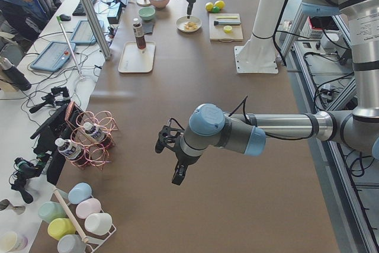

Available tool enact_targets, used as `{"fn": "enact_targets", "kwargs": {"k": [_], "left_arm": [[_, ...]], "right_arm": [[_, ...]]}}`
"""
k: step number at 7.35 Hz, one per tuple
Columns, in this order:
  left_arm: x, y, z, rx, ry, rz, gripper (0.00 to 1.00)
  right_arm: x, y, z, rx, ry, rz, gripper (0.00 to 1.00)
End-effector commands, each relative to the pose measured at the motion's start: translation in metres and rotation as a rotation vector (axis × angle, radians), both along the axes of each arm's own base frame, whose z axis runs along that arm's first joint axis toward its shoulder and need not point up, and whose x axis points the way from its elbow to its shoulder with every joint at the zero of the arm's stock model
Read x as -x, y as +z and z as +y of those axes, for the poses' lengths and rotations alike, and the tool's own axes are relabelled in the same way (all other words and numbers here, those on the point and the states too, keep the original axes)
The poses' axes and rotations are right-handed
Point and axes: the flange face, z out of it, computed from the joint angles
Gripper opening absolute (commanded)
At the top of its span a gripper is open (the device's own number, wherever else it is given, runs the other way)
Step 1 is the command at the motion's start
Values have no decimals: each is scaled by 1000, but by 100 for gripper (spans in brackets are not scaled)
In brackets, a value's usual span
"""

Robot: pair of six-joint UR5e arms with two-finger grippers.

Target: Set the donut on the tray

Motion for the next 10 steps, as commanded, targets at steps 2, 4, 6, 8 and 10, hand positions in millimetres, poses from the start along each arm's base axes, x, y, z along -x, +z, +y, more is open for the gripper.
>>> {"fn": "enact_targets", "kwargs": {"k": [2, 4, 6, 8, 10], "left_arm": [[1, -2, 0, -1, -3, 0, 98], [1, -5, -1, -6, -6, -1, 98], [2, -5, 0, -4, -8, 1, 98], [2, -2, 3, 3, -11, 4, 98], [0, -3, 3, 17, -20, 39, 98]], "right_arm": [[1, 4, 1, 17, 4, 2, 30], [1, 6, 1, 18, 5, 5, 5], [0, -2, 1, 8, 5, -5, 0], [-3, -28, 3, -33, 10, -58, 0], [0, -67, 5, -26, 61, -218, 0]]}}
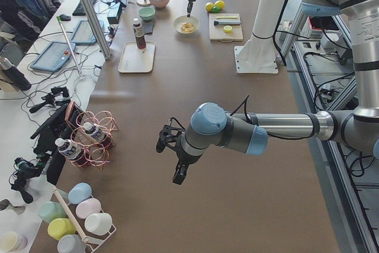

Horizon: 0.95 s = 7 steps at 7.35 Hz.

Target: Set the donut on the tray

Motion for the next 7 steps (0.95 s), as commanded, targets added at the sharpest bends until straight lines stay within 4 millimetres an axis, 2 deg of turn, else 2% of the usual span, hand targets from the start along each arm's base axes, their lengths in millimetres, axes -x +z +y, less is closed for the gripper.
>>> {"fn": "enact_targets", "kwargs": {"k": [1, 2, 4, 5, 7], "left_arm": [[-5, -2, -1, 11, 2, 75, 98], [-7, -5, -1, 23, -7, 112, 98], [-22, -32, -10, 54, -7, 307, 97], [-44, -59, -34, 71, 23, 363, 97], [-83, -108, -79, 95, 47, 390, 97]], "right_arm": [[7, -53, -1, 6, 43, -195, 0], [16, -77, -9, 3, 54, -232, 0], [43, -125, -15, 0, 53, -301, 0], [67, -150, -15, 7, 53, -309, 0], [124, -218, -14, 3, 66, -259, 0]]}}
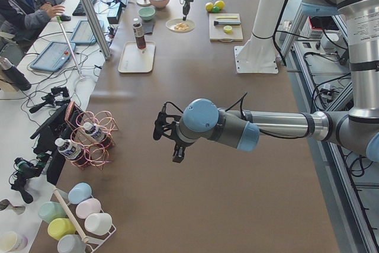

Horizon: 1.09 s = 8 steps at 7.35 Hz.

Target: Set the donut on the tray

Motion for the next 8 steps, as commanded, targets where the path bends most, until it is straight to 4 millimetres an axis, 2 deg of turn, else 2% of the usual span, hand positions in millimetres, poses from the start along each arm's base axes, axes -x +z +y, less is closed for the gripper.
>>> {"fn": "enact_targets", "kwargs": {"k": [1, 2, 3, 4, 5, 6, 8], "left_arm": [[-58, -75, -54, 46, 28, 60, 97], [-81, -107, -68, 58, 16, 58, 97], [-127, -148, -79, 104, 31, 82, 97], [-157, -180, -88, 119, 23, 87, 97], [-182, -199, -90, 136, 19, 90, 96], [-208, -219, -87, 160, 13, 97, 95], [-249, -243, -78, 168, 18, 96, 90]], "right_arm": [[73, -93, 10, 4, 9, 68, 0], [95, -125, 20, -2, 8, 85, 0], [117, -160, 34, -14, 19, 97, 0], [136, -199, 50, 14, 17, 92, 0], [140, -236, 56, 21, 12, 85, 0], [148, -256, 63, 40, 29, 87, 0], [165, -274, 67, 27, 47, 95, 0]]}}
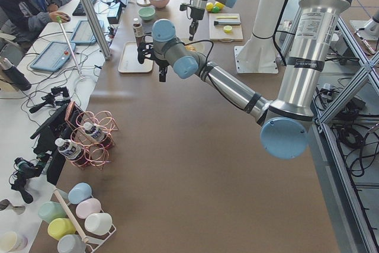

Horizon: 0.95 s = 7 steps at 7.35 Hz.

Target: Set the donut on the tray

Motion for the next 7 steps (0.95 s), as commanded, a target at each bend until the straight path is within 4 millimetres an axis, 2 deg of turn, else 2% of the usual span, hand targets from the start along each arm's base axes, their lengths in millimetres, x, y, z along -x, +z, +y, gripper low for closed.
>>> {"fn": "enact_targets", "kwargs": {"k": [1, 2, 4, 7], "left_arm": [[-55, -51, 7, 36, 8, 40, 87], [-67, -55, 12, 39, 26, 46, 84], [-92, -62, 23, 26, 62, 44, 74], [-99, -69, 34, 6, 77, 49, 69]], "right_arm": [[20, -32, 3, 6, 23, 9, 0], [20, -40, 5, 17, 24, 14, 0], [18, -43, 6, 15, 26, 8, 0], [8, -44, -6, 9, 50, 7, 0]]}}
